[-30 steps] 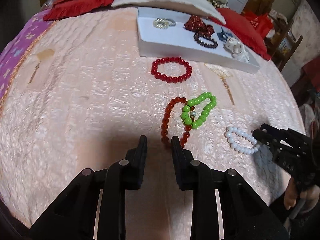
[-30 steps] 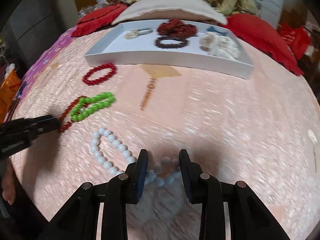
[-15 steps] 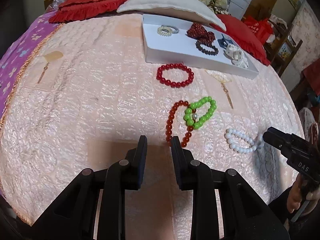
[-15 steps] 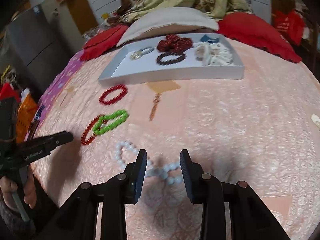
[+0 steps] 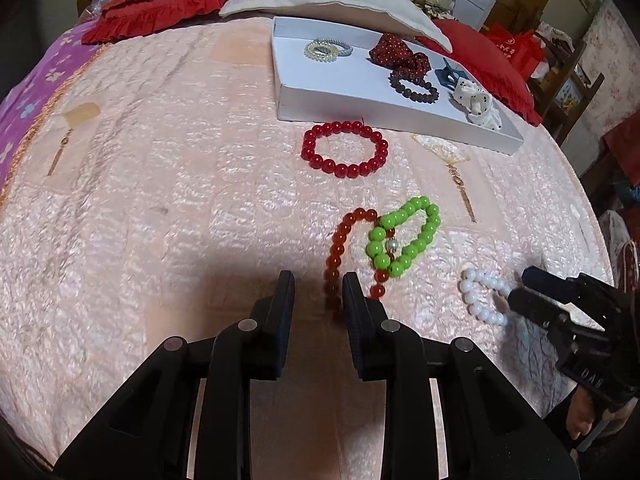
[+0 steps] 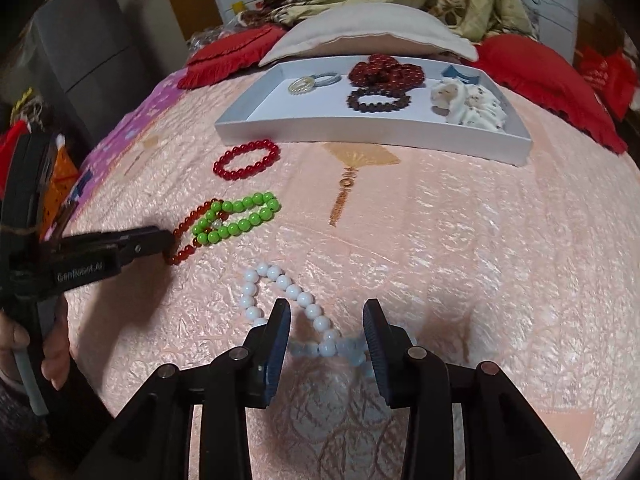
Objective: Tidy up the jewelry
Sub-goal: 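Grasp the long red bead strand with the left tool while the right tool grasps the white bead bracelet, then carry red strand and white bracelet into the box while both tools open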
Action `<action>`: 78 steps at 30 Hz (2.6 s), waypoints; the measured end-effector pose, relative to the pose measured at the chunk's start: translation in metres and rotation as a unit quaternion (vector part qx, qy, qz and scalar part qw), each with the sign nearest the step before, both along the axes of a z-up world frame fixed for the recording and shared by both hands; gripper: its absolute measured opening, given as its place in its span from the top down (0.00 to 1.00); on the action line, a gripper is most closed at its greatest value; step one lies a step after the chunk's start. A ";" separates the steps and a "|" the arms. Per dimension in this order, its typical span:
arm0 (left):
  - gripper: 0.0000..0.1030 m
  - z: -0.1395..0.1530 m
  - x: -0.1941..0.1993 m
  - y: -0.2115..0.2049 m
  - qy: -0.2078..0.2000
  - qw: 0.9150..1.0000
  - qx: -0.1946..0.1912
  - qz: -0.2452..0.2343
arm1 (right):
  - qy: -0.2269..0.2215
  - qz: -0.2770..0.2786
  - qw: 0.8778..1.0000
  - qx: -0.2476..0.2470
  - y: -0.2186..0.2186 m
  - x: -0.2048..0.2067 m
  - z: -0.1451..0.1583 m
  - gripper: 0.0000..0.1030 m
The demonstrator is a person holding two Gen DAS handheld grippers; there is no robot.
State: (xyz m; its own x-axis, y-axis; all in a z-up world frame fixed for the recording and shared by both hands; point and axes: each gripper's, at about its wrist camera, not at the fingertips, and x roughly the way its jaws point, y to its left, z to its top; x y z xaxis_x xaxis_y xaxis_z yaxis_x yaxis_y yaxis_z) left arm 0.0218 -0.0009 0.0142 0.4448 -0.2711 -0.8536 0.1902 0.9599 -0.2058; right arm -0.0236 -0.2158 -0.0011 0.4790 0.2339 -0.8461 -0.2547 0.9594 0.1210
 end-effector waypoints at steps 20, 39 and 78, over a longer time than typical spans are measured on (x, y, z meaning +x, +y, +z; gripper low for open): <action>0.94 -0.004 0.004 -0.021 -0.042 0.997 0.056 -0.015 | -0.018 0.060 0.997 -0.053 0.042 0.004 -0.012 0.91; 0.94 0.075 -0.042 0.006 -0.108 0.994 0.018 0.007 | -0.064 0.008 0.997 0.049 0.014 -0.021 0.054 0.92; 0.94 0.147 -0.021 -0.004 -0.165 0.985 0.033 -0.023 | -0.147 -0.009 0.989 0.033 -0.011 0.010 0.148 0.92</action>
State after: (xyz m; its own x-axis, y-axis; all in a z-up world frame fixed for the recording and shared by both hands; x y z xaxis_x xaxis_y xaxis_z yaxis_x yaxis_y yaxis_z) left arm 0.0006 -0.0053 0.1610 0.6899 -0.2459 -0.6809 0.2791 0.9582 -0.0632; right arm -0.0138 -0.2269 0.1465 0.7066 0.2721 -0.6532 -0.2702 0.9569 0.1063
